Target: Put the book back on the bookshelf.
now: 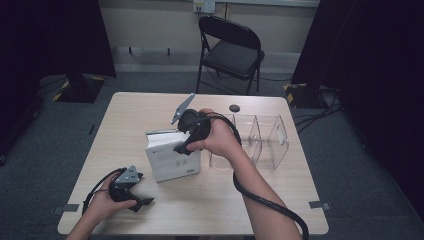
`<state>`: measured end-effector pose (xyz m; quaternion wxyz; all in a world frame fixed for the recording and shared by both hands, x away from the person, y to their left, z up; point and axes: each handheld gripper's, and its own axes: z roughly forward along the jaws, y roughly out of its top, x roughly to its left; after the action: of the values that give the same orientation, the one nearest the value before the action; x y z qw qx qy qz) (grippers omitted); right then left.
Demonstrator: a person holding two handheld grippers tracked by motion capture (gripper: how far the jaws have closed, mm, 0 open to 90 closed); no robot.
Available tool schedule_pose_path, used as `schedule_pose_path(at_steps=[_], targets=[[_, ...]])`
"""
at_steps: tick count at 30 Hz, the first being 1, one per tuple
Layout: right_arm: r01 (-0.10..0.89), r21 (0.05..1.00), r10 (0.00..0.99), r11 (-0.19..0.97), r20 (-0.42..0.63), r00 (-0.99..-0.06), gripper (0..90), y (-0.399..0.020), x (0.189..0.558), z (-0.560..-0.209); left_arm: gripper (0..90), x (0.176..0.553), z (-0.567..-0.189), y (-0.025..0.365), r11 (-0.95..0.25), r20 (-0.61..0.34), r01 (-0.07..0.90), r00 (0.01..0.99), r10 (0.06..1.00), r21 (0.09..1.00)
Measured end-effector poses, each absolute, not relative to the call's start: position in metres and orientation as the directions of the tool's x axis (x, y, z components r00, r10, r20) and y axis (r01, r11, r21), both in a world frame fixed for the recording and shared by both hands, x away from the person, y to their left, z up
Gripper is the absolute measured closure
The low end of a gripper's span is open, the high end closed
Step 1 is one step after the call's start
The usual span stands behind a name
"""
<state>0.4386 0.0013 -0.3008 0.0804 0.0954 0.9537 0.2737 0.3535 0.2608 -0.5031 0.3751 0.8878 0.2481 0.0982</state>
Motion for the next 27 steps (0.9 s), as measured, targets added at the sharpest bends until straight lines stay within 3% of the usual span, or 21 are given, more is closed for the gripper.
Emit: schedule_pose_path(at_steps=[9,19,27], targets=[[0.136,0.521,0.220,0.843,-0.103,-0.970,28.6,0.003,0.438,-0.299,0.0,0.353,-0.503,0.261,-0.594,-0.011,0.367,0.857,0.515,0.716],[0.150,0.477,0.210,0.866,-0.076,-0.975,51.0,0.002,0.430,-0.291,0.0,0.353,-0.503,0.261,-0.594,-0.011,0.367,0.857,0.516,0.716],[0.199,0.449,0.261,0.871,-0.080,-0.962,52.2,0.005,0.420,-0.289,0.0,0.353,-0.503,0.261,-0.593,-0.011,0.369,0.855,0.518,0.715]])
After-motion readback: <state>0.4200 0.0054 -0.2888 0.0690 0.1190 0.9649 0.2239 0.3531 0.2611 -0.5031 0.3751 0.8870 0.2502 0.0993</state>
